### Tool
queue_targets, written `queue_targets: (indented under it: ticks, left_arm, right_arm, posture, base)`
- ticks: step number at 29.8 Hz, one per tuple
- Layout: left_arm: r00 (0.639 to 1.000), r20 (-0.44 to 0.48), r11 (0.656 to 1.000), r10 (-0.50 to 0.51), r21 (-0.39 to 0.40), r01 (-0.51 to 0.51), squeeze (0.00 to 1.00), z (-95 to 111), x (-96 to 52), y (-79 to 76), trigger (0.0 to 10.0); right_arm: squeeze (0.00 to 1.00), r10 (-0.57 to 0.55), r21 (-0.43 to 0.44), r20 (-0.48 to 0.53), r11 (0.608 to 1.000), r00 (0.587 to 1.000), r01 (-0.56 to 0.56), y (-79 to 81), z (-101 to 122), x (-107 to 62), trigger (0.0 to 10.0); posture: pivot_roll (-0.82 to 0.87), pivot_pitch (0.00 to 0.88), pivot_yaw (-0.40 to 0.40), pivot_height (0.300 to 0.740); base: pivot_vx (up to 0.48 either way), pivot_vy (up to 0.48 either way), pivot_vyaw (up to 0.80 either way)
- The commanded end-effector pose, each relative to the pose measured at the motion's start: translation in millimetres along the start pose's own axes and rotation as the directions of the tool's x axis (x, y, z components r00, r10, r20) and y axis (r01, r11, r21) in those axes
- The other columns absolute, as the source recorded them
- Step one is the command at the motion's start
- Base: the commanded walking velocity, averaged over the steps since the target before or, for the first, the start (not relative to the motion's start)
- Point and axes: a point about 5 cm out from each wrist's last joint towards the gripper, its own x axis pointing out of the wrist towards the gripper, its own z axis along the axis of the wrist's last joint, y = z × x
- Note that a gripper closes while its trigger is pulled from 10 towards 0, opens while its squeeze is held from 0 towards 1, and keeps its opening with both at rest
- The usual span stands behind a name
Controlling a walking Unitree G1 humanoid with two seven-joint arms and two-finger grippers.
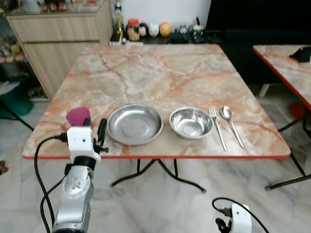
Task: Setting the table
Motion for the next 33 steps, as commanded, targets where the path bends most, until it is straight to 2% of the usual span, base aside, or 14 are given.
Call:
queue_targets:
  ticks: [1, 16, 25, 31, 33]
  left_arm:
    - [1.000, 0.002, 1.000, 0.000, -0.015, 0.000, 0.00, 0.1, -0.1, -1.0, 10.0]
    - [1.000, -0.003, 0.998, -0.005, -0.056, 0.005, 0.00, 1.1, 1.7, 1.6, 10.0]
    - [1.000, 0.003, 0.998, -0.013, -0.063, 0.013, 0.00, 2.6, 2.3, 1.3, 10.0]
    - [1.000, 0.006, 0.997, -0.025, -0.071, 0.025, 0.00, 3.6, 3.0, 0.2, 10.0]
    - [0.999, 0.009, 0.997, -0.031, -0.074, 0.031, 0.00, 4.3, 2.9, -0.8, 10.0]
  right_arm:
    - [0.00, -0.004, 0.003, 0.005, 1.000, 1.000, 0.004, -1.3, 0.9, 0.0, 10.0]
    - [0.00, -0.002, 0.004, 0.011, 1.000, 1.000, 0.001, -1.2, 1.9, 0.1, 10.0]
    - [0.00, 0.000, 0.006, 0.005, 1.000, 1.000, 0.000, -1.1, 1.6, 0.2, 10.0]
    - [0.00, 0.000, 0.002, 0.000, 1.000, 1.000, 0.000, -1.2, 1.3, 0.3, 10.0]
    - [0.00, -0.003, -0.003, 0.003, 1.000, 1.000, 0.003, -1.4, 1.7, 0.3, 10.0]
  posture:
    - [0.06, 0.000, -0.045, 0.740]
    - [0.06, 0.000, -0.045, 0.740]
    - [0.06, 0.000, -0.046, 0.740]
    - [0.06, 0.000, -0.046, 0.740]
    - [0.06, 0.000, -0.046, 0.740]
  base:
    - [0.000, 0.000, 0.00]
    - [0.000, 0.000, 0.00]
    - [0.254, 0.000, 0.00]
    - [0.259, 0.000, -0.72]
    - [0.257, 0.000, 0.00]
